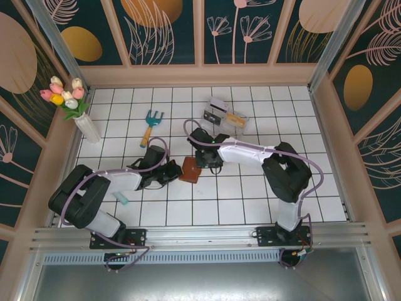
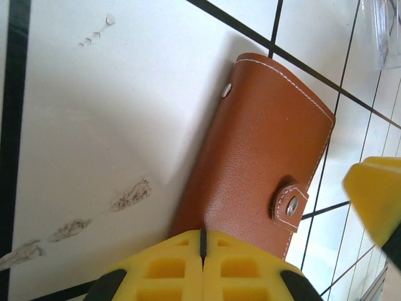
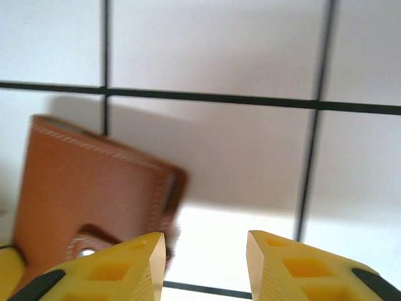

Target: Take the credit cards out of the card holder

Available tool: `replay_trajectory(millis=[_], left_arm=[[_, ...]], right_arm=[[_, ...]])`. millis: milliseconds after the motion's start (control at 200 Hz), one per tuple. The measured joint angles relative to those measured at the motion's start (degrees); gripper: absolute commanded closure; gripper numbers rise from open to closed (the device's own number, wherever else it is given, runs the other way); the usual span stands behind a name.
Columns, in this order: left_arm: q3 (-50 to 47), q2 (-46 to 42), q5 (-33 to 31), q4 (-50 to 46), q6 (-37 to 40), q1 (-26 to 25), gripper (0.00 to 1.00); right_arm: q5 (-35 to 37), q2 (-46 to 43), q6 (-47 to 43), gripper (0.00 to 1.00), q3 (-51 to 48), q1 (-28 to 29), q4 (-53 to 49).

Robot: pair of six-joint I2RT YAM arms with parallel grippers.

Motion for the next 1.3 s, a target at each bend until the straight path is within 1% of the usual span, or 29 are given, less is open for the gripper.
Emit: replay_trajectory(millis=[105,180,205,270,395,500,691,791,936,1071,1296], left_arm=[[1.31,1.14,0.11,-0.2,0.22,0.0,0.98],[1.51,1.22,0.07,-0.55,0.26,0.0,0.99],[1.53,1.2,0.04,-0.59,0.33,0.0,1.0],[1.62,1.2,-0.04,-0.74,0.44,0.0,1.0],[1.62,1.2,-0.07,-0.76,0.44,0.0,1.0],[1.6,1.2,-0.09,-0.76,0.44,0.0,1.0],[1.46,1.11,-0.11,-0.72,0.44,0.0,1.0],[1.25,1.11,-0.11,-0.35,0.44,0.0,1.0],[0.94,1.09,-0.09,0.17,0.44,0.04,1.0],[0.68,1.01,-0.11,0.55,0.44,0.04,1.0],[-0.04,0.31,-0.96,1.07,0.35,-0.02,1.0]], right_arm=[[0.83,-0.17,1.11,0.56,-0.09,-0.17,0.0],[0.85,-0.17,1.27,0.56,0.31,0.44,-0.09],[0.7,-0.17,1.27,0.58,0.63,0.66,-0.07],[-1.05,-0.17,1.29,0.62,1.62,1.05,0.46],[-7.1,-0.13,2.05,0.66,2.14,1.33,3.3],[-10.6,0.28,2.82,0.66,2.14,1.4,4.44],[-12.09,3.74,3.04,0.65,3.02,1.46,4.52],[-11.96,5.16,3.04,0.65,3.15,1.51,4.42],[-11.82,5.92,2.99,0.55,4.5,1.68,3.67],[-10.16,6.95,2.99,0.59,6.21,2.38,1.86],[-3.65,9.01,3.28,0.6,9.18,4.57,-1.86]])
